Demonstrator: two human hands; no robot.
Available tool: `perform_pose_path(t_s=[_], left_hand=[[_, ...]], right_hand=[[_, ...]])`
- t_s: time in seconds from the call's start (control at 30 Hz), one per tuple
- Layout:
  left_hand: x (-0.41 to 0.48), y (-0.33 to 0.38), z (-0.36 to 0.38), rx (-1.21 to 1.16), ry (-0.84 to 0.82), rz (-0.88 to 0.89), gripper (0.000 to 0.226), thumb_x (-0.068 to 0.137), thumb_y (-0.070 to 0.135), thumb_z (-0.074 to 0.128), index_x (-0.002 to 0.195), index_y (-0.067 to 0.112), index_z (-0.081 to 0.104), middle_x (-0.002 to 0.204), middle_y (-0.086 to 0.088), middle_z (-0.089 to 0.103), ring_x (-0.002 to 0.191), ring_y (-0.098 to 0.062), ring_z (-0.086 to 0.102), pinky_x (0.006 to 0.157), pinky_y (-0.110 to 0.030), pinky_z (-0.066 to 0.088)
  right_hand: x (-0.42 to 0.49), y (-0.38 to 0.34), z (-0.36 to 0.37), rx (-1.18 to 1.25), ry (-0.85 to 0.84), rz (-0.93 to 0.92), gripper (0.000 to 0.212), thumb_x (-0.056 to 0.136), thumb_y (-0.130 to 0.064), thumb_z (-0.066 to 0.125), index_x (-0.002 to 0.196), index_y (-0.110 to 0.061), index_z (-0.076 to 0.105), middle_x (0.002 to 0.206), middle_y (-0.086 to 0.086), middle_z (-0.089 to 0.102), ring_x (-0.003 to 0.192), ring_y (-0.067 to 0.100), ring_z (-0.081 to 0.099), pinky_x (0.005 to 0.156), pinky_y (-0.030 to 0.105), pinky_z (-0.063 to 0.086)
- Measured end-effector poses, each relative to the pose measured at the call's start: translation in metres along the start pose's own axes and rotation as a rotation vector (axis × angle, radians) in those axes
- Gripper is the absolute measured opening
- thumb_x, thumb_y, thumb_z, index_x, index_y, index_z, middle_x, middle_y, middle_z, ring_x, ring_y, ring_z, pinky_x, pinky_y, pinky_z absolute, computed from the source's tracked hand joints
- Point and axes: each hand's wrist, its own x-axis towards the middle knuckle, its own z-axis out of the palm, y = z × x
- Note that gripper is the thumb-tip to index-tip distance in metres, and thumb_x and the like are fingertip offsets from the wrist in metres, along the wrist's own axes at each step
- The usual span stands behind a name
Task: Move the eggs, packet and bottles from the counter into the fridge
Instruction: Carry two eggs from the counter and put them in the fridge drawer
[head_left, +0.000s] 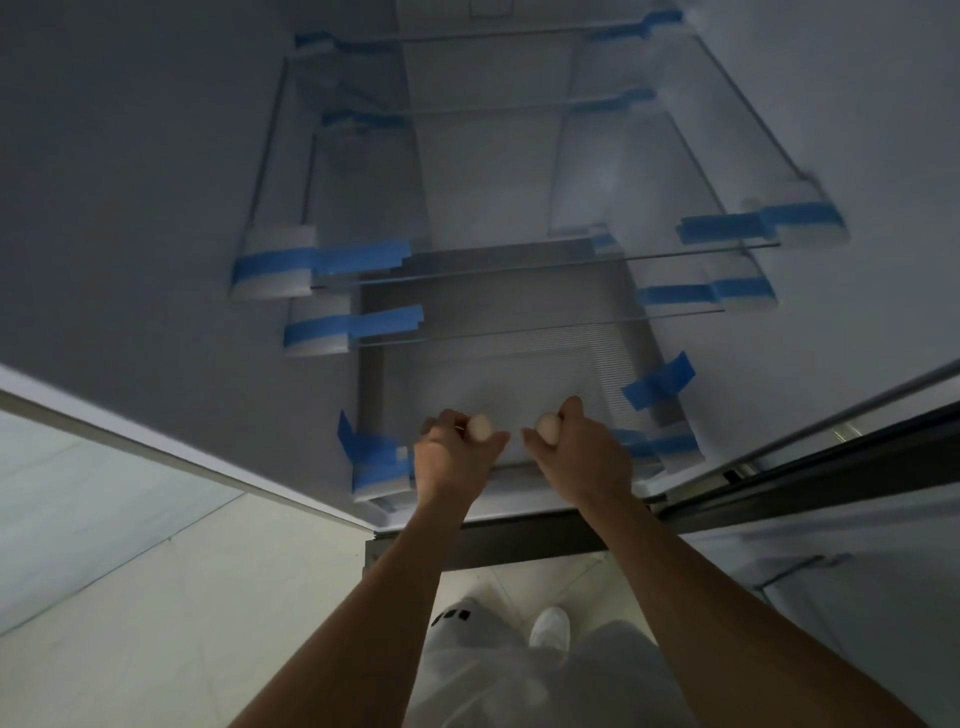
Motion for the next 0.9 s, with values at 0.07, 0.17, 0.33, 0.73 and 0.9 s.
perform_pose_path(t_s=[0.07, 0.17, 0.33, 0.73, 0.9], left_hand=[[0.000, 0.002, 0.001, 0.016, 0.006, -0.009, 0.039, 0.076, 0.043, 0.081, 0.098, 0.017, 0.060, 0.088, 0.001, 0.062, 0.074, -0.011, 0.059, 0.068, -0.027, 0.048], [-0.001, 0.001, 0.005, 0.047, 0.029, -0.009, 0.041, 0.075, 0.044, 0.081, 0.097, 0.016, 0.061, 0.090, -0.002, 0.064, 0.079, -0.017, 0.062, 0.073, -0.032, 0.054], [-0.005, 0.001, 0.007, 0.109, 0.057, 0.046, 0.046, 0.076, 0.045, 0.080, 0.103, 0.013, 0.061, 0.094, 0.000, 0.056, 0.082, -0.021, 0.061, 0.074, -0.035, 0.054], [-0.006, -0.014, 0.011, 0.302, 0.115, 0.115, 0.062, 0.072, 0.069, 0.070, 0.111, 0.021, 0.059, 0.111, 0.001, 0.062, 0.107, -0.022, 0.057, 0.097, -0.041, 0.039], [-0.007, -0.014, 0.010, 0.312, 0.091, 0.093, 0.066, 0.072, 0.070, 0.069, 0.117, 0.022, 0.058, 0.118, 0.001, 0.058, 0.113, -0.022, 0.053, 0.101, -0.041, 0.038]], right_hand=[[0.001, 0.001, 0.002, -0.035, -0.003, 0.007, 0.052, 0.091, -0.064, 0.053, 0.114, -0.019, 0.044, 0.089, 0.004, 0.065, 0.076, 0.020, 0.065, 0.067, 0.036, 0.057], [0.001, 0.001, 0.003, -0.065, -0.005, 0.012, 0.055, 0.092, -0.064, 0.052, 0.119, -0.018, 0.043, 0.091, 0.005, 0.065, 0.077, 0.021, 0.065, 0.065, 0.033, 0.054], [-0.001, 0.002, 0.002, -0.081, 0.023, -0.017, 0.053, 0.092, -0.063, 0.054, 0.117, -0.017, 0.044, 0.087, 0.003, 0.064, 0.072, 0.016, 0.059, 0.062, 0.029, 0.048], [-0.002, 0.006, 0.006, -0.078, 0.005, -0.051, 0.056, 0.087, -0.065, 0.060, 0.116, -0.020, 0.045, 0.086, -0.004, 0.063, 0.072, 0.013, 0.060, 0.065, 0.032, 0.053], [-0.003, 0.008, 0.006, -0.078, 0.001, -0.056, 0.057, 0.086, -0.065, 0.062, 0.116, -0.021, 0.045, 0.088, -0.002, 0.064, 0.075, 0.015, 0.061, 0.066, 0.033, 0.054]])
